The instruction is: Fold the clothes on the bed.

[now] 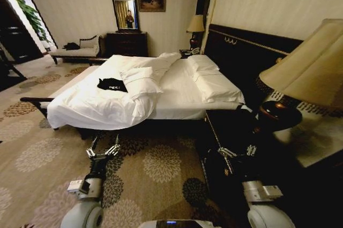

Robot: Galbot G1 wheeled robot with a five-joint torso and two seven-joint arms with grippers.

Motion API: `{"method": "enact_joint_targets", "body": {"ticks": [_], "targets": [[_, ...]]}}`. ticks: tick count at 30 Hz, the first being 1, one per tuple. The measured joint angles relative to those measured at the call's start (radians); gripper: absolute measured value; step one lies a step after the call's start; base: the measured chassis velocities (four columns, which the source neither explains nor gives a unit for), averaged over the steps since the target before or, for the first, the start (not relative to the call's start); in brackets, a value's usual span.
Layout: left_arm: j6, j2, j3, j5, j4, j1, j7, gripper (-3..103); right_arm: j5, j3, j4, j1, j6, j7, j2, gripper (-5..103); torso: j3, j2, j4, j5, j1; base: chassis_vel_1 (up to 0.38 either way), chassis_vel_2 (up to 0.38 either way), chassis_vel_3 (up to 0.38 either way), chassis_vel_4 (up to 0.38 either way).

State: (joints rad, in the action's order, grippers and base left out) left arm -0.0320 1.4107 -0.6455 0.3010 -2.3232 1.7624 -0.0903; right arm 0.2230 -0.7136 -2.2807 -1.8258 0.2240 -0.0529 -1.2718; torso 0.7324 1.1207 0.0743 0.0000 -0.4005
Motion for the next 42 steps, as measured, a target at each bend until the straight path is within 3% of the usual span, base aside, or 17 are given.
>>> {"method": "enact_joint_targets", "body": {"ticks": [42], "targets": [[-0.026,0.003,0.003,-0.027,-0.004,0.017,0.007,100,0.081,-0.013,0.01,0.013,0.002,-0.005,-0.014,100,0.0,0.0,0.0,0.0001,0.0,-0.129,0.128,0.132,-0.126]]}}
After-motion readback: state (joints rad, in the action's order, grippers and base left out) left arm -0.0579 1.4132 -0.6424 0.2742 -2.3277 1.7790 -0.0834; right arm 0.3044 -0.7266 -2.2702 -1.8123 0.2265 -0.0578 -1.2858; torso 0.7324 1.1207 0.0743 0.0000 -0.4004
